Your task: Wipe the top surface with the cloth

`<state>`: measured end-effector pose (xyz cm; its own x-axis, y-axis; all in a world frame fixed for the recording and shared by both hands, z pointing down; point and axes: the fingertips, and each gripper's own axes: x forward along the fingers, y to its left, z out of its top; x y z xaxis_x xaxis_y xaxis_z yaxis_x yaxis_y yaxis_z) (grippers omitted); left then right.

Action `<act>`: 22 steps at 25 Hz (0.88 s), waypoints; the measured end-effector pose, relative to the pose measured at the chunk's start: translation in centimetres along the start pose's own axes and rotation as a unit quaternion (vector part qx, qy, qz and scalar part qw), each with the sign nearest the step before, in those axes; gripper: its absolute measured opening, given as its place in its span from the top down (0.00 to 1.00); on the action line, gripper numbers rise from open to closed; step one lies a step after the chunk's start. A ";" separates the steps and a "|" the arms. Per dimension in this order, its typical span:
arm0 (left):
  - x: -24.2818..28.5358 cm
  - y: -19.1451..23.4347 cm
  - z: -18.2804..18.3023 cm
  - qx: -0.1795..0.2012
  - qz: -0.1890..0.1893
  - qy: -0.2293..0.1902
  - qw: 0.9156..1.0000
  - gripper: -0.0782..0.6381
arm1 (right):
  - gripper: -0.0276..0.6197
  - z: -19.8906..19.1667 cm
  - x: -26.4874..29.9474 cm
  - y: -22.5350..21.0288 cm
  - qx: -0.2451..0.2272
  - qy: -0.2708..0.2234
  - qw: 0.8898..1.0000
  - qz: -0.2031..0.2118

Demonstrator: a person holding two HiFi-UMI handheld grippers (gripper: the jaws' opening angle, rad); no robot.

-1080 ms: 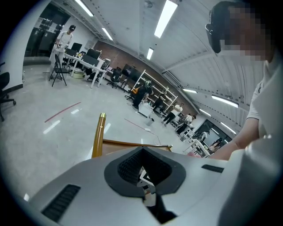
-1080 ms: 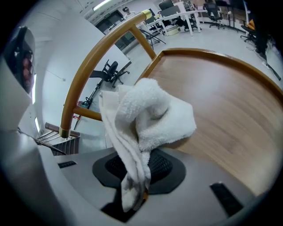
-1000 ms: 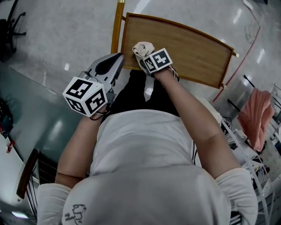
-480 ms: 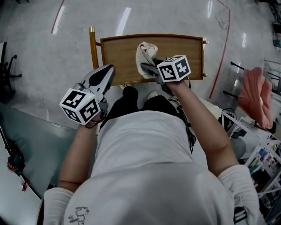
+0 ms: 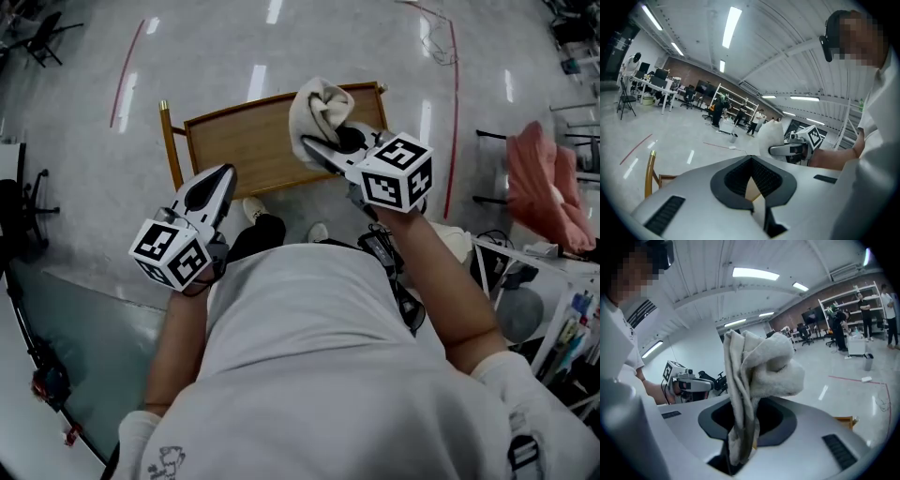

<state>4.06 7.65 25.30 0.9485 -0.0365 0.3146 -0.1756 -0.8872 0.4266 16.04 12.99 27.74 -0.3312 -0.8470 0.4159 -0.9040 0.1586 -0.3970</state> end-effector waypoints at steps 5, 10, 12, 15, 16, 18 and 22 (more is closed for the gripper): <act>0.4 -7.2 0.2 0.041 -0.007 -0.022 0.999 0.88 | 0.80 0.2 -7.6 1.9 -0.027 -0.056 0.998 -0.003; -1.2 -12.6 0.8 0.055 -0.007 -0.048 0.997 0.88 | 0.80 0.1 -11.9 5.0 -0.051 -0.082 0.995 0.006; -2.1 -14.4 1.1 0.057 -0.009 -0.057 0.997 0.88 | 0.80 0.0 -12.9 6.4 -0.061 -0.090 0.994 0.009; -3.6 -16.0 1.8 0.068 -0.011 -0.073 0.995 0.88 | 0.80 0.3 -13.7 8.6 -0.072 -0.103 0.992 0.012; -4.2 -16.3 2.1 0.072 -0.011 -0.077 0.994 0.88 | 0.80 0.4 -13.8 9.3 -0.074 -0.106 0.991 0.014; -5.4 -16.7 2.4 0.081 -0.009 -0.083 0.993 0.88 | 0.80 0.5 -13.7 11.0 -0.073 -0.112 0.991 0.020; -7.9 -17.2 2.4 0.103 -0.014 -0.087 0.991 0.88 | 0.80 0.1 -13.3 14.5 -0.072 -0.125 0.989 0.027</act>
<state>0.18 22.06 13.44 0.9866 -0.0727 0.1458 -0.1074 -0.9632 0.2462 7.36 26.48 16.34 -0.3192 -0.9313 0.1753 -0.9221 0.2626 -0.2841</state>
